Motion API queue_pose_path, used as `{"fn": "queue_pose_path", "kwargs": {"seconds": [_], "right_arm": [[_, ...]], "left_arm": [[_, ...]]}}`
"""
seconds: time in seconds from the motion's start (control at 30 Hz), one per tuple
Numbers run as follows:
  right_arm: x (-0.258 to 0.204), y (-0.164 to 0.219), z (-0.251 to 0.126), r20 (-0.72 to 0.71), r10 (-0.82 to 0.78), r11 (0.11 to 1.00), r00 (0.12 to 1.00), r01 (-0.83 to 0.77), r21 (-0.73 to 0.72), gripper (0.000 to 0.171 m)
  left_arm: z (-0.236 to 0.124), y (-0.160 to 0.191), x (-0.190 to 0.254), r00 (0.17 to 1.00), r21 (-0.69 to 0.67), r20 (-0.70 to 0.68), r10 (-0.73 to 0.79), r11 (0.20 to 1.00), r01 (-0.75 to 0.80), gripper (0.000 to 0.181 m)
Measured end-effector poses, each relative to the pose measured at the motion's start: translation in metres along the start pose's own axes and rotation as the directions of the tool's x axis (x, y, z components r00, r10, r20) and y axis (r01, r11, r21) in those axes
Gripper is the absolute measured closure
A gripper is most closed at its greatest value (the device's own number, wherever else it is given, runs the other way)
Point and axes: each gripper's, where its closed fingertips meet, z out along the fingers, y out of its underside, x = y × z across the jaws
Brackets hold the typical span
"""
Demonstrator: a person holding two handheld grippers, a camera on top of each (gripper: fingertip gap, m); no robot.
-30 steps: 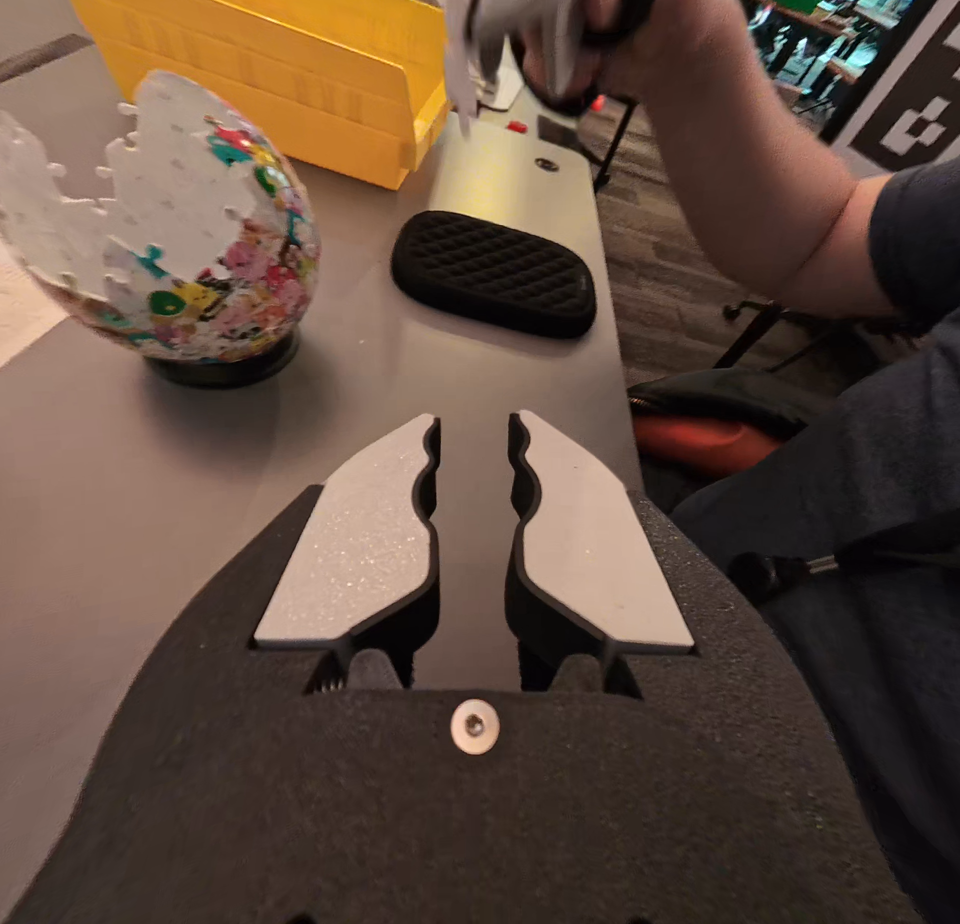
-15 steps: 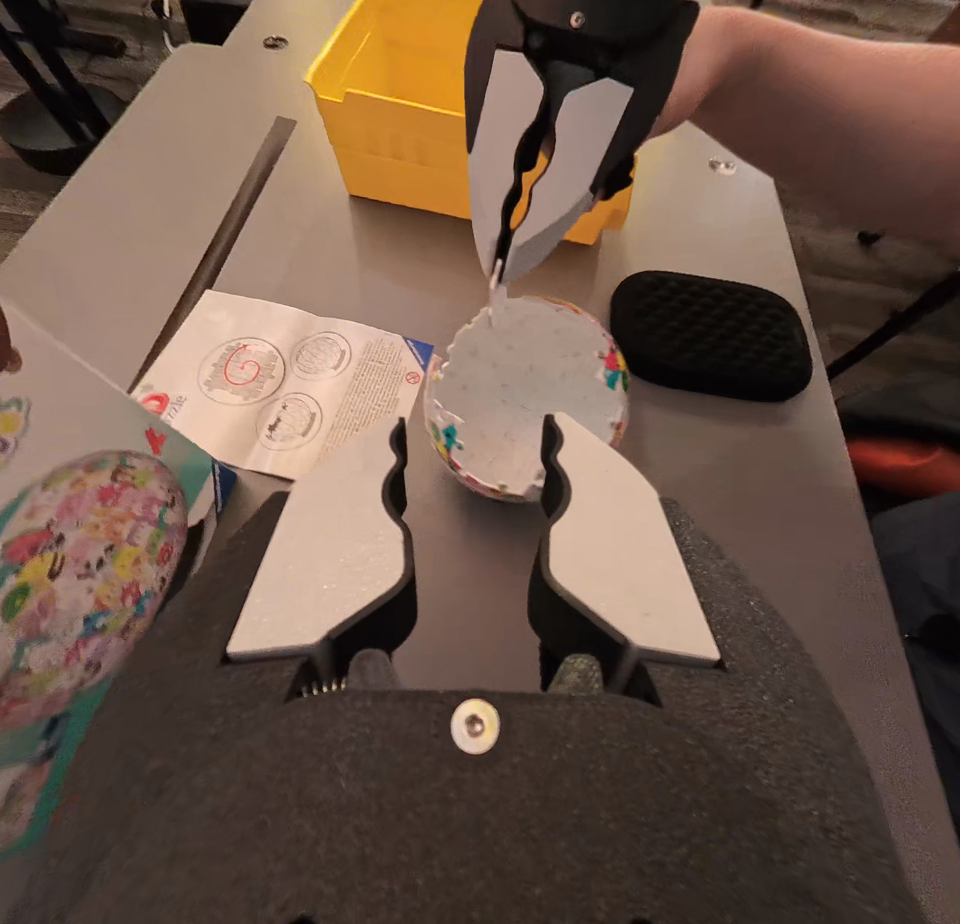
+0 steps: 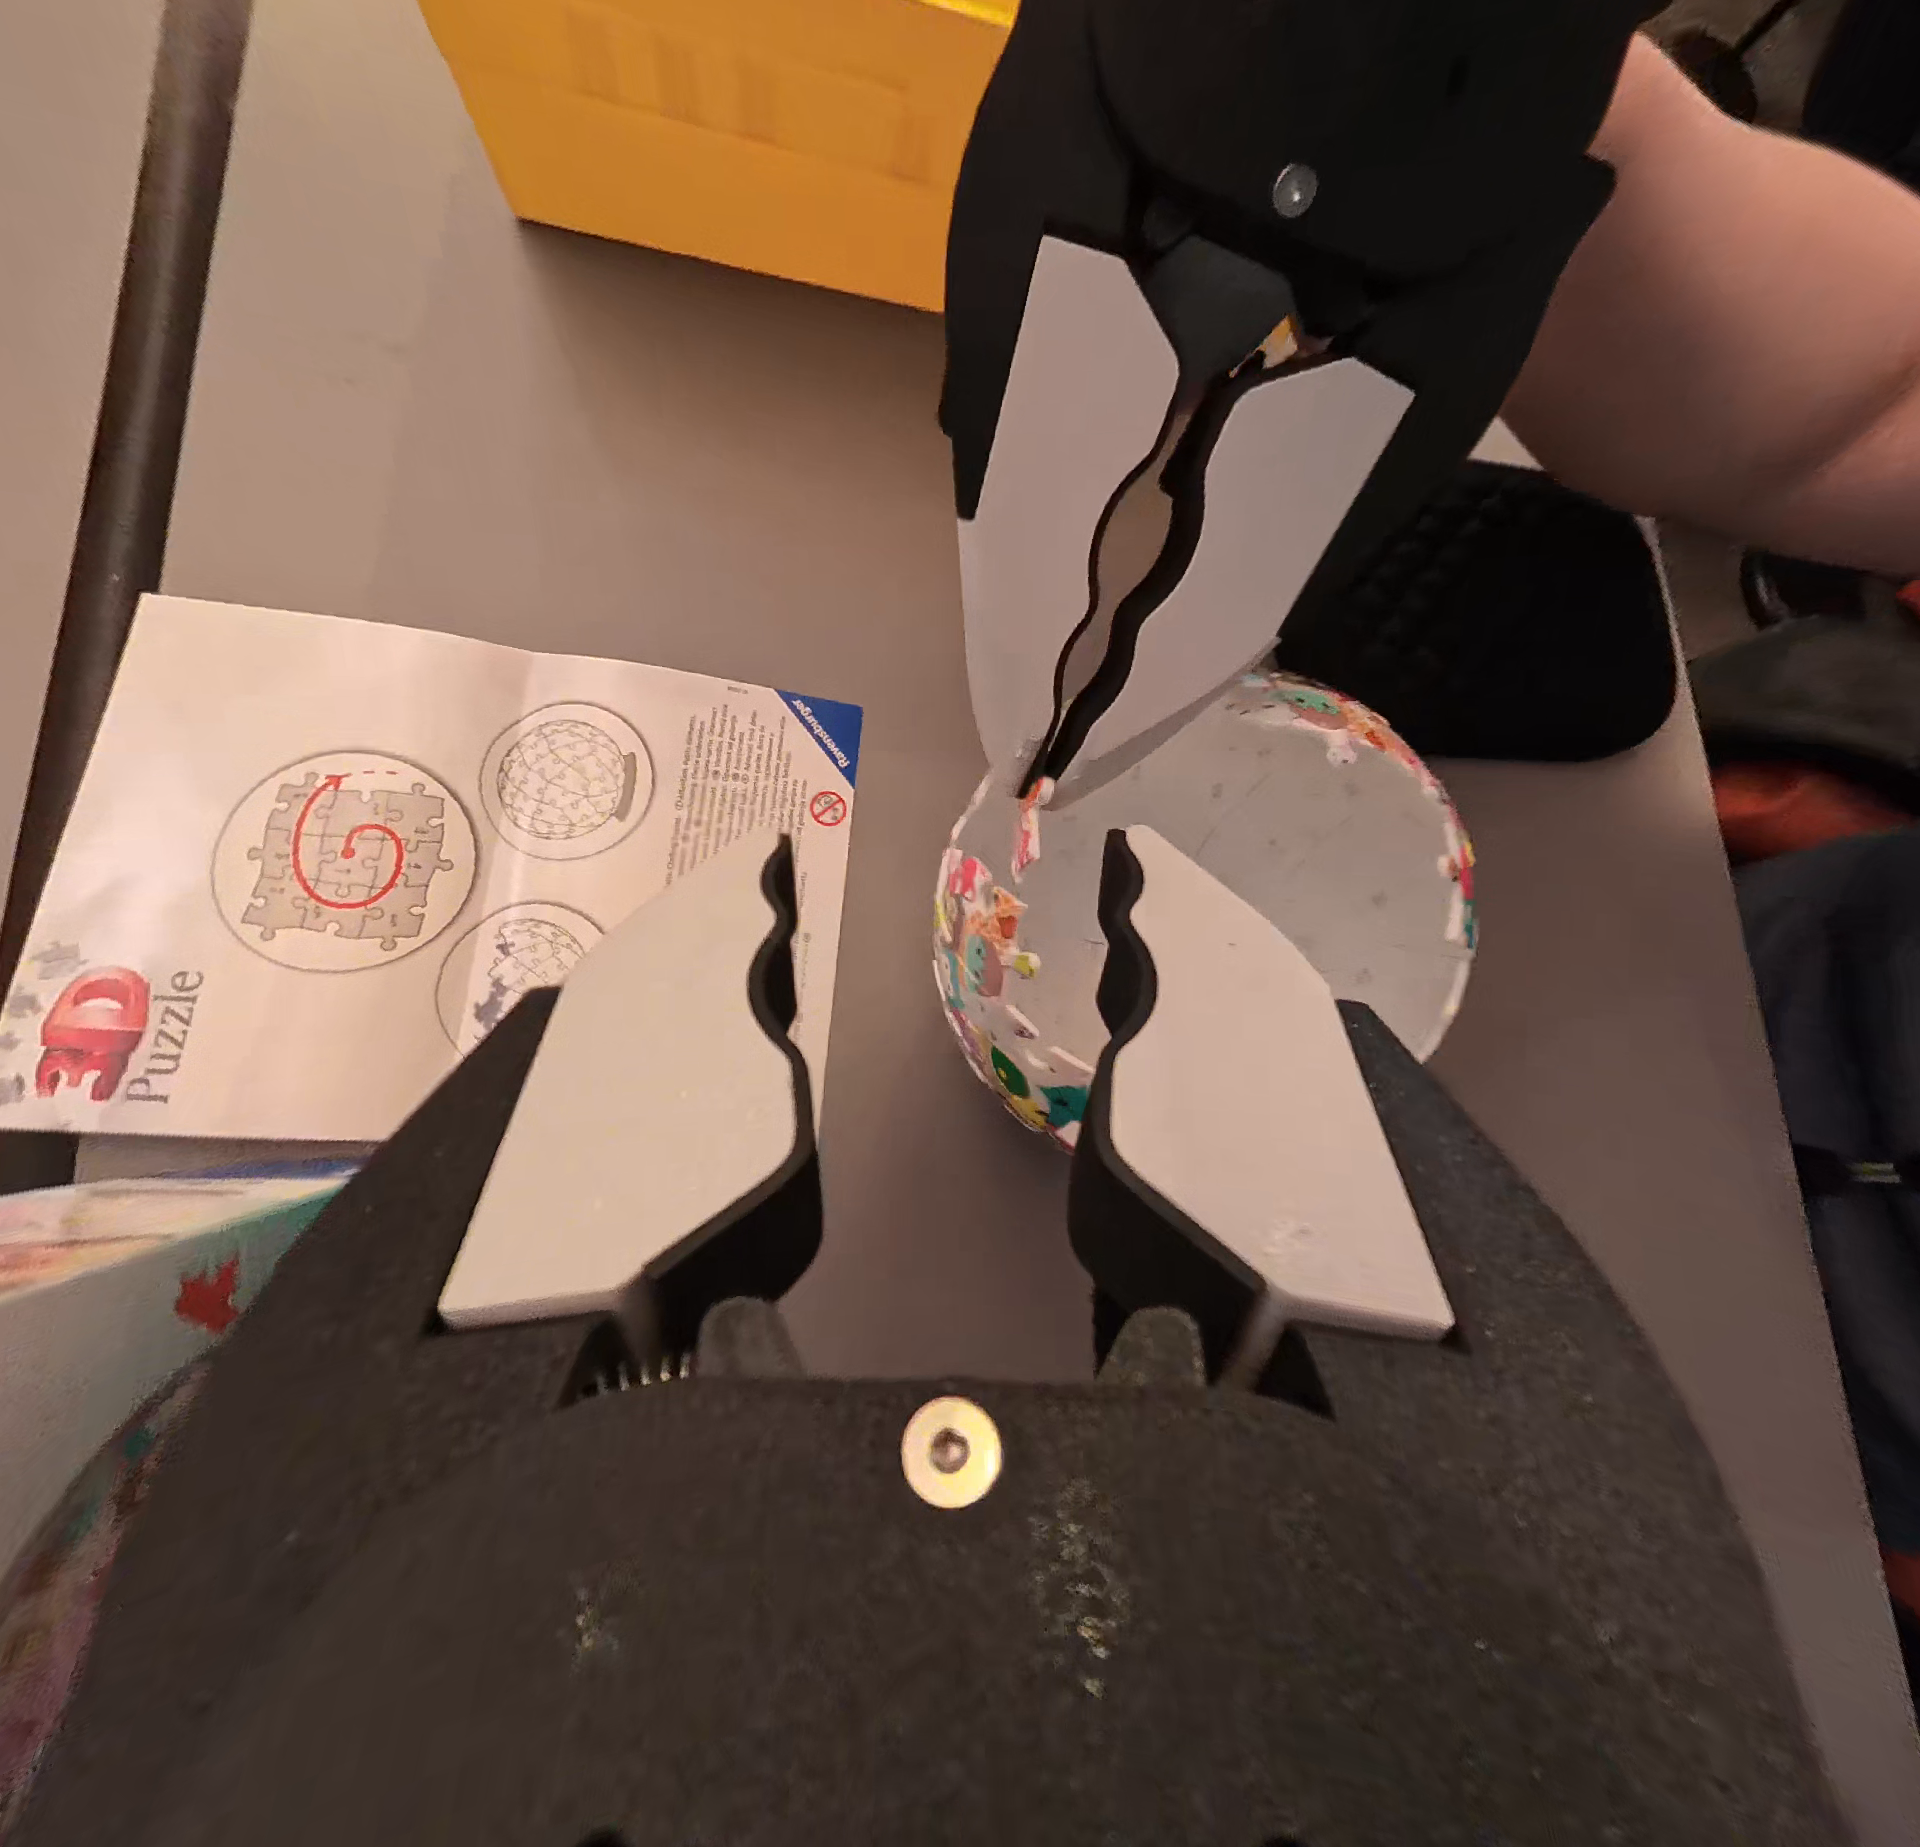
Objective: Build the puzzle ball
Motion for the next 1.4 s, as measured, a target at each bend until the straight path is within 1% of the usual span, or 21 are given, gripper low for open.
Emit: {"fn": "queue_pose_path", "kwargs": {"seconds": [0.2,0.27,0.33,0.53,0.67,0.83,0.9,0.97,1.0,1.07,1.13,1.23,1.27,1.33,1.4], "right_arm": [[0.009,0.006,0.001,-0.02,0.046,0.999,0.999,-0.046,0.005,0.168],[0.008,0.006,0.002,0.001,0.055,0.998,0.998,-0.055,0.008,0.168],[0.009,0.01,0.004,0.006,0.065,0.998,0.998,-0.065,-0.007,0.168],[0.009,0.01,0.006,0.035,0.078,0.997,0.996,-0.078,0.009,0.168],[0.009,0.01,0.008,0.046,0.082,0.997,0.996,-0.082,0.01,0.168],[0.009,0.011,0.007,0.054,0.111,0.994,0.992,-0.112,0.012,0.168],[0.009,0.011,0.007,0.053,0.119,0.993,0.991,-0.12,0.012,0.168],[0.009,0.012,0.007,0.051,0.121,0.993,0.991,-0.122,0.012,0.168],[0.009,0.012,0.007,0.051,0.126,0.992,0.991,-0.126,0.012,0.168],[0.009,0.012,0.007,0.051,0.131,0.991,0.99,-0.132,0.013,0.168],[0.009,0.012,0.007,0.05,0.133,0.991,0.99,-0.134,0.014,0.168],[0.009,0.012,0.008,0.05,0.136,0.99,0.989,-0.137,0.019,0.168],[0.008,0.012,0.008,0.05,0.138,0.99,0.989,-0.14,0.02,0.168],[0.008,0.012,0.008,0.054,0.147,0.989,0.988,-0.148,0.023,0.168],[0.008,0.012,0.007,0.054,0.151,0.988,0.987,-0.153,0.025,0.168]], "left_arm": [[0.017,-0.002,-0.004,0.999,-0.086,-0.03,0.04,0.995,-0.042,0.124],[0.021,0.002,-0.004,0.998,-0.128,-0.046,0.046,0.991,-0.051,0.124],[0.024,0.005,-0.004,0.997,-0.161,-0.061,0.045,0.985,-0.054,0.128],[0.028,0.014,-0.003,0.996,-0.226,-0.072,0.056,0.971,-0.071,0.136],[0.03,0.013,-0.002,0.993,-0.228,-0.069,0.091,0.968,-0.104,0.148],[0.029,0.011,-0.004,0.991,-0.238,-0.065,0.121,0.962,-0.133,0.155],[0.029,0.012,-0.002,0.99,-0.25,-0.076,0.118,0.959,-0.133,0.155],[0.029,0.011,-0.002,0.991,-0.247,-0.069,0.115,0.96,-0.129,0.149],[0.028,0.01,-0.003,0.992,-0.237,-0.066,0.112,0.964,-0.124,0.149],[0.028,0.007,-0.001,0.992,-0.212,-0.069,0.106,0.97,-0.119,0.151],[0.029,0.012,-0.002,0.99,-0.233,-0.067,0.122,0.963,-0.135,0.155],[0.031,0.016,-0.001,0.988,-0.253,-0.069,0.135,0.956,-0.149,0.156],[0.032,0.016,0.0,0.988,-0.25,-0.071,0.135,0.957,-0.149,0.159],[0.032,0.015,0.002,0.986,-0.249,-0.09,0.141,0.955,-0.159,0.17],[0.033,0.016,0.003,0.984,-0.254,-0.098,0.147,0.952,-0.167,0.172]]}}
